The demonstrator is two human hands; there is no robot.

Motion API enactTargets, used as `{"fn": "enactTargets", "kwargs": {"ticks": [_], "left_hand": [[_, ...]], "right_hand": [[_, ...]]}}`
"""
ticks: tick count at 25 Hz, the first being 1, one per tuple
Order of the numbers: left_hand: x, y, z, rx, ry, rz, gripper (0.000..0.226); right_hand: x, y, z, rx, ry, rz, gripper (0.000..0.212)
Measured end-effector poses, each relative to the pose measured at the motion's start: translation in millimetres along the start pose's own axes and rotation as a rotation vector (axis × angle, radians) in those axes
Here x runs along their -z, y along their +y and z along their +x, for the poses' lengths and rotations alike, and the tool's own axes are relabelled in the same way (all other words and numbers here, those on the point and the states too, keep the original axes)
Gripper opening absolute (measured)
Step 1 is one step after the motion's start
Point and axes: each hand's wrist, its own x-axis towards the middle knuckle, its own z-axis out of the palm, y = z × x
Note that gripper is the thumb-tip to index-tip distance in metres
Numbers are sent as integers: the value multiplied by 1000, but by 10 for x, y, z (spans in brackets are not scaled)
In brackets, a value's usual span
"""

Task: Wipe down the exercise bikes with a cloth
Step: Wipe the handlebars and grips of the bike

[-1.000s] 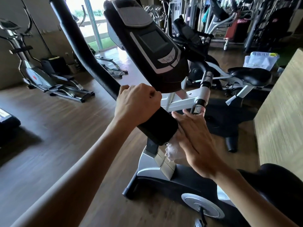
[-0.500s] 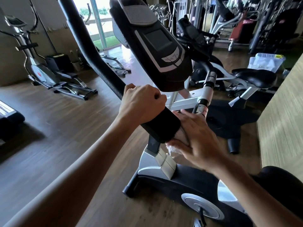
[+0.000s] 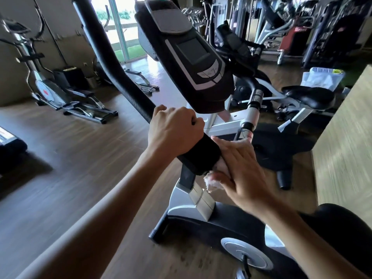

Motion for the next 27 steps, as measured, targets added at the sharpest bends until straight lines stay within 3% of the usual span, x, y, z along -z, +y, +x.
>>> {"fn": "enactTargets", "kwargs": {"ticks": [2,6,7,10,12,15,18,19,21,23,25,27], "left_hand": [[8,4,-4,2,11,8,34],[-25,29,-37,-9,17,40,36],[-35,31,-36,-15,30,64,37],[-78,20,-58,-41,74,146,41],[-83,15,-52,-46,94,155,41],[-81,37,-50,-21,102,166,40],[-65,119,-44,26,93,202,40],[-63,135,-38,38,86,221,41],[-67,152,-42,49,72,263,42],[-98,206,-71,65,99,315,42],[-135,267,-87,103,148,355,40],[-166,306,-115,149,164,354,39]], "right_hand": [[-62,-75,-95,-12,60,-24,80],[126,141,208,6,-166,69,65],[129,160,221,12,-157,68,63],[51,123,95,65,-1,-3,58],[-3,208,21,91,15,59,52],[179,437,62,-230,140,355,50],[511,718,198,-361,375,330,47],[560,759,278,-338,353,336,37],[495,673,423,-184,115,317,24],[208,505,358,10,-54,110,34],[69,457,311,158,-85,8,40],[77,573,275,284,-53,70,39]]}}
